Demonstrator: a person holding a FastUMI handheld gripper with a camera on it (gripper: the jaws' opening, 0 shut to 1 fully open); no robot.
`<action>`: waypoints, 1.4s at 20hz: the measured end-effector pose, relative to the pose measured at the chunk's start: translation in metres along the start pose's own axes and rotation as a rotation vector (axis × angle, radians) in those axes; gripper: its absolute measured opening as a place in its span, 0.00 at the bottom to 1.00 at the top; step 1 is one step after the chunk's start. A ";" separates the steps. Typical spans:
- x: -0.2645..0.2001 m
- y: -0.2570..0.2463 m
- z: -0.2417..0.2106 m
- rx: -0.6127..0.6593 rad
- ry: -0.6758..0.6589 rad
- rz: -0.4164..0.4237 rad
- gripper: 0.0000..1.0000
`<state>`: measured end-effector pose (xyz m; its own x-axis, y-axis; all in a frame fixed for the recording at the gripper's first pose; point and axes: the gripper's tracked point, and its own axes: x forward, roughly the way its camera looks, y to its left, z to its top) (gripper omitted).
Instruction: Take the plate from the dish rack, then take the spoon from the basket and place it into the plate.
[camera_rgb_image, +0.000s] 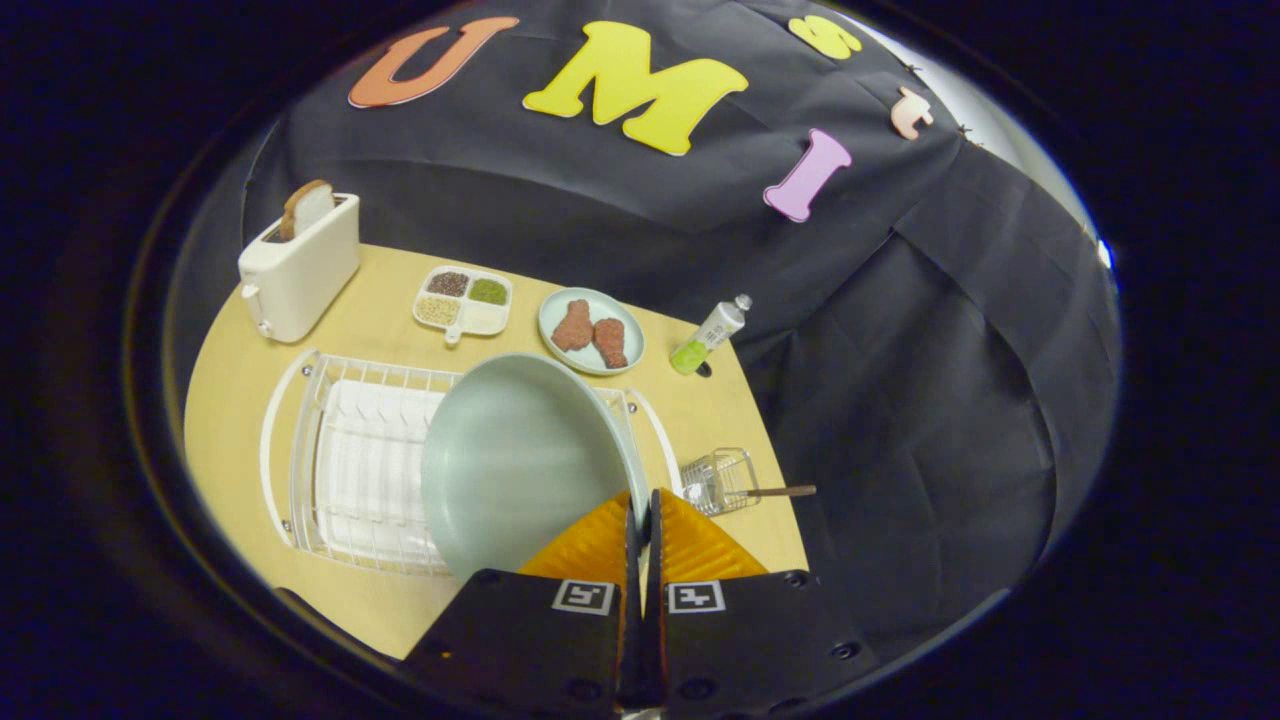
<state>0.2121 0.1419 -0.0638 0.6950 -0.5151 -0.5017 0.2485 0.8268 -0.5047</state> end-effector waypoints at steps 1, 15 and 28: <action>0.000 -0.005 -0.011 0.002 0.005 0.030 0.06; 0.047 -0.044 -0.205 0.081 0.097 0.364 0.06; 0.120 -0.042 -0.256 0.225 0.122 0.421 0.06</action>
<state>0.1125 -0.0124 -0.2824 0.6860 -0.1369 -0.7146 0.1116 0.9903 -0.0826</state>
